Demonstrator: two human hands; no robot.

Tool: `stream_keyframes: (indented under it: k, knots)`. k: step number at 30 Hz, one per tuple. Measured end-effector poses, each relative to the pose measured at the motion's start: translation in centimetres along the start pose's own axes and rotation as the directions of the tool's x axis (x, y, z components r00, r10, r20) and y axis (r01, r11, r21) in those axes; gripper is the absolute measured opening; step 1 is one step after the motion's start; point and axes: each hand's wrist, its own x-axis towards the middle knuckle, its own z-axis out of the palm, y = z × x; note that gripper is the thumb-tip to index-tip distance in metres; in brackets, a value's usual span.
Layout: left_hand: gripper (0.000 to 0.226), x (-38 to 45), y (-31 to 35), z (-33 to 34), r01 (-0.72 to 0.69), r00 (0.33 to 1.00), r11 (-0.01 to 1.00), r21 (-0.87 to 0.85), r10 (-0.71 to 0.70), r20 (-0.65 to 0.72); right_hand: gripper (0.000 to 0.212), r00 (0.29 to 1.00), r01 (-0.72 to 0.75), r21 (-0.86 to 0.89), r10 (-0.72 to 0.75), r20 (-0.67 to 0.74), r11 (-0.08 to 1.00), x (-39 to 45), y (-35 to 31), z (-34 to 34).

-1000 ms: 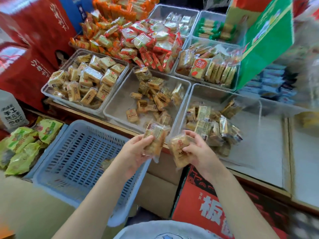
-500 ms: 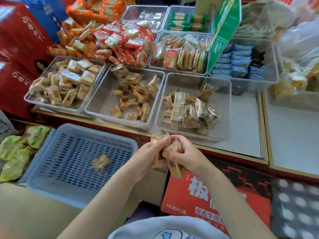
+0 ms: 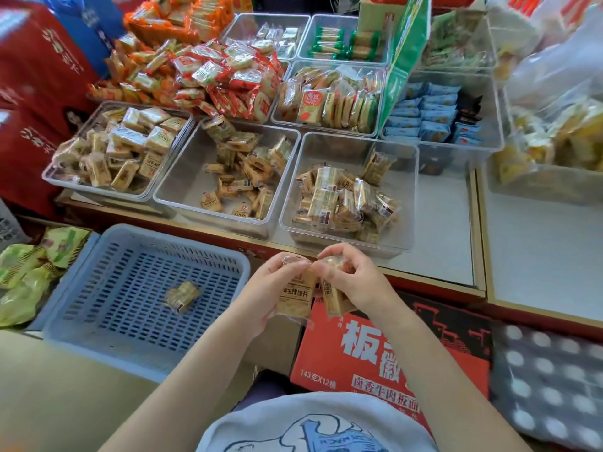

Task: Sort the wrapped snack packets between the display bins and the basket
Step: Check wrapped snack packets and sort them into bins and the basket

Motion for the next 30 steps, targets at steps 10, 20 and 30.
stream_keyframes:
  k: [10,20,30]
  knots:
    - [0.007,0.3,-1.2,0.2,-0.016,0.973,1.0,0.003,0.016,-0.228,0.018,0.995,-0.095,-0.043,0.097,0.033,0.995,-0.3,0.1,1.4]
    - [0.032,0.4,-0.5,-0.1,0.031,0.997,0.998,-0.056,-0.027,0.072,0.055,0.991,-0.087,0.151,0.102,-0.092,0.985,0.5,1.2,0.8]
    - [0.073,1.3,-0.6,-0.4,-0.048,0.999,0.988,-0.15,0.048,-0.006,0.027,0.99,0.057,0.201,-0.03,-0.137,0.978,0.9,0.9,-0.3]
